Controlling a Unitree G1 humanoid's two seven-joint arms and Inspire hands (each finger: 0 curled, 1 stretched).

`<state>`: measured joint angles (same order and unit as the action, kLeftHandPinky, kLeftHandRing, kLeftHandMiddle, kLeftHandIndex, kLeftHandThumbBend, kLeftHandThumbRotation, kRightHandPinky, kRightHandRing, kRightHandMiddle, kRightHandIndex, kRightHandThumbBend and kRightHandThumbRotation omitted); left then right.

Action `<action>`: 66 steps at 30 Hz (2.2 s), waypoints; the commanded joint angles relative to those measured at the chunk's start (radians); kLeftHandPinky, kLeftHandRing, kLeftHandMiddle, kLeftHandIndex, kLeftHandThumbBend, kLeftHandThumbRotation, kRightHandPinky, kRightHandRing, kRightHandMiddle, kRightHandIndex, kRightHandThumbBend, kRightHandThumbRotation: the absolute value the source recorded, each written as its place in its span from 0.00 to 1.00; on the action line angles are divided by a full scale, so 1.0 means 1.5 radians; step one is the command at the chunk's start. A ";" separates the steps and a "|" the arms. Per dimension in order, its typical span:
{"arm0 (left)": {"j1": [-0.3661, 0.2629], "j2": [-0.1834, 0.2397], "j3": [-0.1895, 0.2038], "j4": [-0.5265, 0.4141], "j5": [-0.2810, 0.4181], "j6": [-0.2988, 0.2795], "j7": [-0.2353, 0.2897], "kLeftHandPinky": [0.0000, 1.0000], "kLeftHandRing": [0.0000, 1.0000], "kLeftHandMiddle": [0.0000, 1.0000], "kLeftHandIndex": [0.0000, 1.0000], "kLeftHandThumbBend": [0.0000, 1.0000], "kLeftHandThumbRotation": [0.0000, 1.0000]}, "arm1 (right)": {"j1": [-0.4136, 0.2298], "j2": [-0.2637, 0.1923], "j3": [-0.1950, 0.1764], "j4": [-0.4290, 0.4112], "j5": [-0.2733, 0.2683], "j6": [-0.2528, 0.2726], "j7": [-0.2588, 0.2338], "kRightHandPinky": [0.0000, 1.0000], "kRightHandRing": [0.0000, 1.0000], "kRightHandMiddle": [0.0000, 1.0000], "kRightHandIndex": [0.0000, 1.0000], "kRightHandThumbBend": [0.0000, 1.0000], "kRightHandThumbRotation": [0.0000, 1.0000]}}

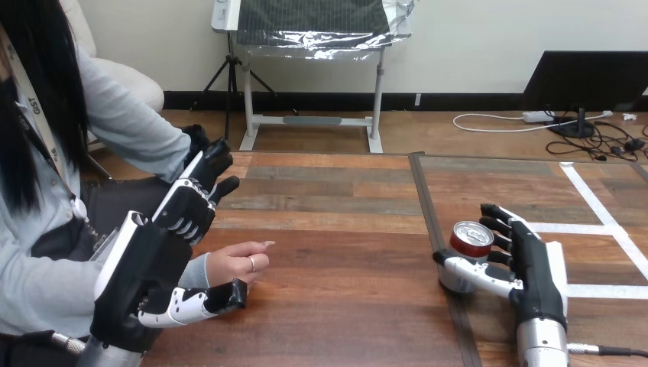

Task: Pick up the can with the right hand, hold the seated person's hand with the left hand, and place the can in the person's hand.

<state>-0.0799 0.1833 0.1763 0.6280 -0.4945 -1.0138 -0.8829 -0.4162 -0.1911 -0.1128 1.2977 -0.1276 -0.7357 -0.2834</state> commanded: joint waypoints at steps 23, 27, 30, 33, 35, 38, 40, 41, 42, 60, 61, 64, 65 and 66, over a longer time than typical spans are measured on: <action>-0.023 0.002 -0.001 -0.039 -0.023 0.009 -0.011 0.96 1.00 1.00 0.96 1.00 0.46 | -0.033 0.020 -0.012 -0.030 0.024 0.007 -0.028 0.39 0.46 0.54 0.56 0.76 0.00; -0.023 0.002 0.000 -0.042 -0.025 0.012 -0.013 0.97 1.00 1.00 0.96 1.00 0.45 | -0.033 0.021 -0.013 -0.031 0.025 0.004 -0.027 0.38 0.45 0.52 0.55 0.74 0.00; -0.024 0.002 0.002 -0.042 -0.022 0.010 -0.012 0.97 1.00 1.00 0.96 1.00 0.45 | -0.034 0.022 -0.014 -0.031 0.029 0.003 -0.023 0.37 0.44 0.52 0.54 0.74 0.00; -0.025 0.002 0.002 -0.042 -0.023 0.009 -0.015 0.97 1.00 1.00 0.97 1.00 0.45 | -0.037 0.022 -0.016 -0.031 0.031 0.003 -0.020 0.37 0.44 0.52 0.54 0.74 0.00; -0.027 0.002 0.003 -0.041 -0.025 0.008 -0.017 0.98 1.00 1.00 0.97 1.00 0.45 | -0.038 0.023 -0.018 -0.031 0.035 0.004 -0.015 0.36 0.44 0.52 0.54 0.73 0.00; -0.030 0.002 0.004 -0.038 -0.024 0.002 -0.018 0.98 1.00 1.00 0.97 1.00 0.45 | -0.041 0.024 -0.021 -0.031 0.042 0.009 -0.009 0.36 0.44 0.52 0.54 0.72 0.00; -0.031 0.001 0.005 -0.035 -0.022 -0.002 -0.016 0.99 1.00 1.00 0.97 1.00 0.46 | -0.042 0.024 -0.022 -0.031 0.045 0.012 -0.006 0.36 0.44 0.52 0.54 0.72 0.00; -0.032 0.001 0.007 -0.033 -0.020 -0.006 -0.015 0.99 1.00 1.00 0.97 1.00 0.46 | -0.043 0.024 -0.022 -0.032 0.045 0.013 -0.006 0.36 0.44 0.52 0.54 0.72 0.00; -0.032 0.000 0.007 -0.032 -0.019 -0.009 -0.014 0.99 1.00 1.00 0.97 1.00 0.46 | -0.044 0.024 -0.022 -0.032 0.045 0.014 -0.006 0.36 0.44 0.52 0.54 0.72 0.00; -0.036 -0.001 0.008 -0.026 -0.015 -0.010 -0.006 1.00 1.00 1.00 0.97 1.00 0.45 | -0.053 0.018 -0.020 -0.035 0.047 0.025 -0.002 0.37 0.45 0.52 0.54 0.73 0.00; -0.036 -0.001 0.009 -0.026 -0.013 -0.012 -0.004 1.00 1.00 1.00 0.97 1.00 0.46 | -0.053 0.018 -0.020 -0.034 0.047 0.026 -0.002 0.37 0.45 0.52 0.54 0.73 0.00; -0.037 -0.002 0.008 -0.025 -0.009 -0.015 -0.001 1.00 1.00 1.00 0.97 1.00 0.46 | -0.055 0.017 -0.019 -0.035 0.047 0.026 -0.003 0.37 0.45 0.52 0.54 0.73 0.00; -0.037 -0.002 0.008 -0.025 -0.008 -0.015 0.001 1.00 1.00 1.00 0.97 1.00 0.47 | -0.055 0.016 -0.019 -0.036 0.046 0.025 -0.003 0.37 0.45 0.52 0.54 0.73 0.00; -0.037 -0.001 0.008 -0.025 -0.007 -0.015 0.002 1.00 1.00 1.00 0.97 1.00 0.47 | -0.056 0.016 -0.019 -0.036 0.046 0.024 -0.003 0.37 0.45 0.52 0.54 0.73 0.00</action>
<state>-0.0802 0.1820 0.1789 0.6149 -0.5054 -1.0183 -0.8940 -0.4182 -0.1580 -0.1382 1.2790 -0.0554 -0.6990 -0.2918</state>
